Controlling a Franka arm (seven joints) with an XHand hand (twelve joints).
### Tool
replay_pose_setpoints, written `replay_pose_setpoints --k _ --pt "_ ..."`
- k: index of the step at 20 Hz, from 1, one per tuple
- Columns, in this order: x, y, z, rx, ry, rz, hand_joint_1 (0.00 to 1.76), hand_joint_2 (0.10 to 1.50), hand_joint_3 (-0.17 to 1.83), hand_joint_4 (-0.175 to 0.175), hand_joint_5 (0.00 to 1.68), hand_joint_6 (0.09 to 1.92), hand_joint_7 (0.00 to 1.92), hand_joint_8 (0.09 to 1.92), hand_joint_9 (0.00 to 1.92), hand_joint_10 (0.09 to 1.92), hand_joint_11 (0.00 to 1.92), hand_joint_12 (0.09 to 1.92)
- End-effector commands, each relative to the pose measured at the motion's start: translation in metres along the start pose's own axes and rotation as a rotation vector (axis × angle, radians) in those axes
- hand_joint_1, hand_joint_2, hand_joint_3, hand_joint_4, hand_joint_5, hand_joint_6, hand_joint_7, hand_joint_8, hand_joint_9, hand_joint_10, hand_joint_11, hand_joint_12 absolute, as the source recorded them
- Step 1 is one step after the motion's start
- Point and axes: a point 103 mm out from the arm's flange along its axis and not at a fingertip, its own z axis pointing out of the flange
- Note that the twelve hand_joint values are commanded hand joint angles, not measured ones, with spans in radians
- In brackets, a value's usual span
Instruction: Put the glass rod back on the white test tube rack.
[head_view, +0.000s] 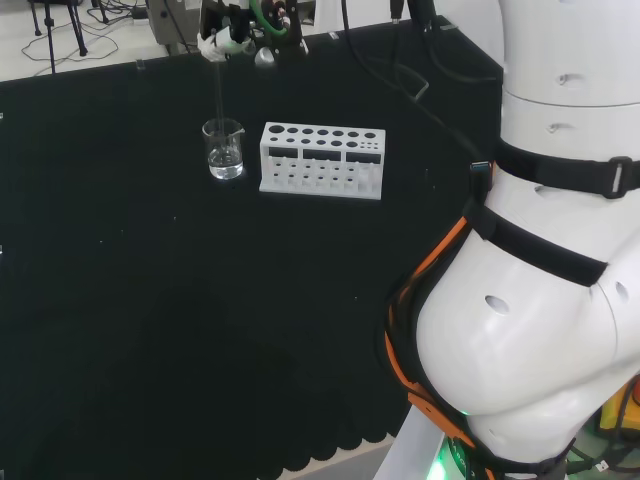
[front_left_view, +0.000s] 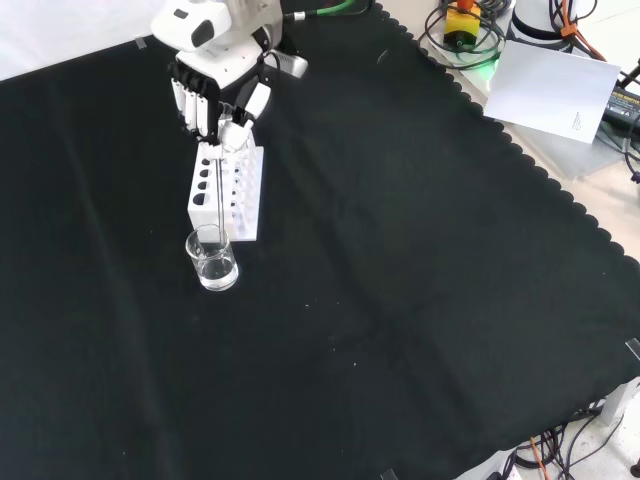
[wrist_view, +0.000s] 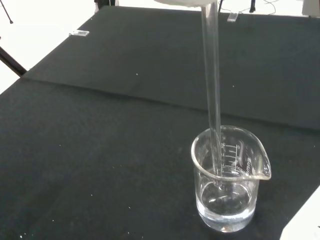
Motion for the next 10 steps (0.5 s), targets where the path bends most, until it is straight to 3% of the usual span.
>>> replay_pose_setpoints --k 1,6,10 --pt "0.004 0.006 0.001 -0.014 0.0 -0.007 1.31 1.11 -0.17 -0.175 1.38 0.09 1.18 1.03 1.75 0.75 1.38 1.01" --pt "-0.002 0.003 0.0 -0.023 0.008 -0.017 1.31 1.11 -0.17 -0.175 1.38 0.09 1.18 1.03 1.75 0.75 1.38 1.01" --pt "-0.007 0.002 -0.006 -0.026 0.003 0.001 1.31 1.11 -0.17 -0.175 1.38 0.09 1.18 1.03 1.75 0.75 1.38 1.01"
